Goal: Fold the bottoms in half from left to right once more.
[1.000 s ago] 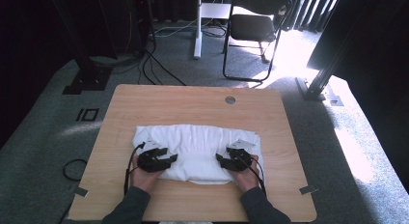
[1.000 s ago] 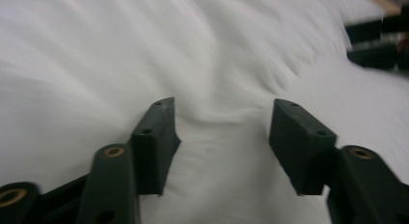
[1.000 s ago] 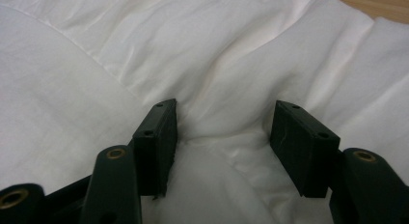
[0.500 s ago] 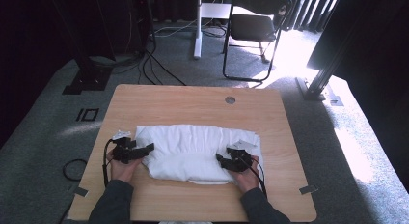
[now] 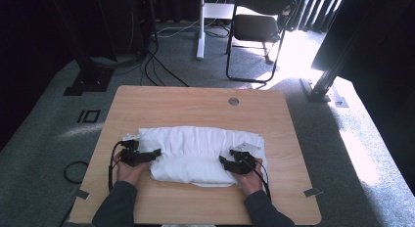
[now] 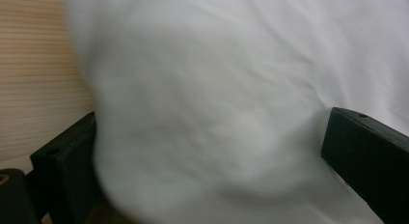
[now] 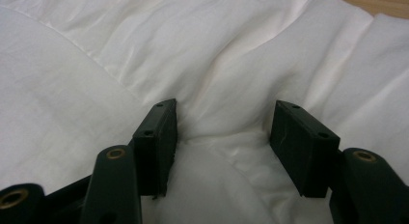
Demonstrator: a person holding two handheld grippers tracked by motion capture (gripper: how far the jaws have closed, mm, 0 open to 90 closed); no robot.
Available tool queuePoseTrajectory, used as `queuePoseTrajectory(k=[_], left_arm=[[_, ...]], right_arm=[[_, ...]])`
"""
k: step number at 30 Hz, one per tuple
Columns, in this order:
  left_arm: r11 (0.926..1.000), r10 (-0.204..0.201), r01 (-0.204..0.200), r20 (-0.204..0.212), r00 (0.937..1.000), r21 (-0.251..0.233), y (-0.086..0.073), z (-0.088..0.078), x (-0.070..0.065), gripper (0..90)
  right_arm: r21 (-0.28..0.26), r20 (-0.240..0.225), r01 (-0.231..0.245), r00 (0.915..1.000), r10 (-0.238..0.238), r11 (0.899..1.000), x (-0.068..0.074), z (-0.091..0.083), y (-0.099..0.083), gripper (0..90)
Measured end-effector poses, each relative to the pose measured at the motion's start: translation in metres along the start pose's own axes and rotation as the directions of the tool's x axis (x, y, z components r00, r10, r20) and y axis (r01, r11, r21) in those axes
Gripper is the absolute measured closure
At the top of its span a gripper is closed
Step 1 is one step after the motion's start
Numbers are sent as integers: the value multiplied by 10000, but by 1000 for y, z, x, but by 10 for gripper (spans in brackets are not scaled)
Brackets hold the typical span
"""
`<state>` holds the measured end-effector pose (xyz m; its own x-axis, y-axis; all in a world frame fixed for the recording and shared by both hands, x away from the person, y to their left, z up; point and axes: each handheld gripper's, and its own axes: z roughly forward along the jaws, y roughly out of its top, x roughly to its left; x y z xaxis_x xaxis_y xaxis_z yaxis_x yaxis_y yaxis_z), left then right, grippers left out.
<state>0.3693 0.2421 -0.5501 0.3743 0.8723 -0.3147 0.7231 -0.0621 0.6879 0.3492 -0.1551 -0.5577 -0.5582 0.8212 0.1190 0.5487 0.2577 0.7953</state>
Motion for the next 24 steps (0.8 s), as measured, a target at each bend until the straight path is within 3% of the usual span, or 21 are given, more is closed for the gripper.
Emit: queuePoseTrajectory(k=[4,6,9,12,14,16,21,24], left_arm=[[9986,430,-451,701,9966,292,-1,6,-14,33],[9982,483,-502,562,9973,340,0,6,-18,92],[9977,523,-553,729,9960,400,-1,6,-20,315],[9966,593,-646,973,9935,513,-3,7,-18,632],[9953,782,-832,931,9926,505,-3,6,-18,722],[9952,868,-904,880,9923,380,-2,3,-18,757],[9980,631,-623,1124,9917,-110,3,-11,-12,772],[9968,796,-791,1070,9911,-88,6,-15,-14,772]], right_arm=[[-19,-2,-17,10000,17,10000,0,0,0,419],[-24,-4,-12,10000,12,10000,0,0,0,419],[-35,-25,-35,10000,35,10000,0,0,0,419],[-42,-30,-39,10000,39,10000,0,0,-1,419],[-46,-36,-48,10000,48,10000,0,0,-1,419],[-34,-19,-86,10000,86,10000,0,0,-1,418],[-22,-24,-118,9999,118,9999,1,-1,-1,417],[72,-47,-138,9999,138,9999,4,-2,0,417]])
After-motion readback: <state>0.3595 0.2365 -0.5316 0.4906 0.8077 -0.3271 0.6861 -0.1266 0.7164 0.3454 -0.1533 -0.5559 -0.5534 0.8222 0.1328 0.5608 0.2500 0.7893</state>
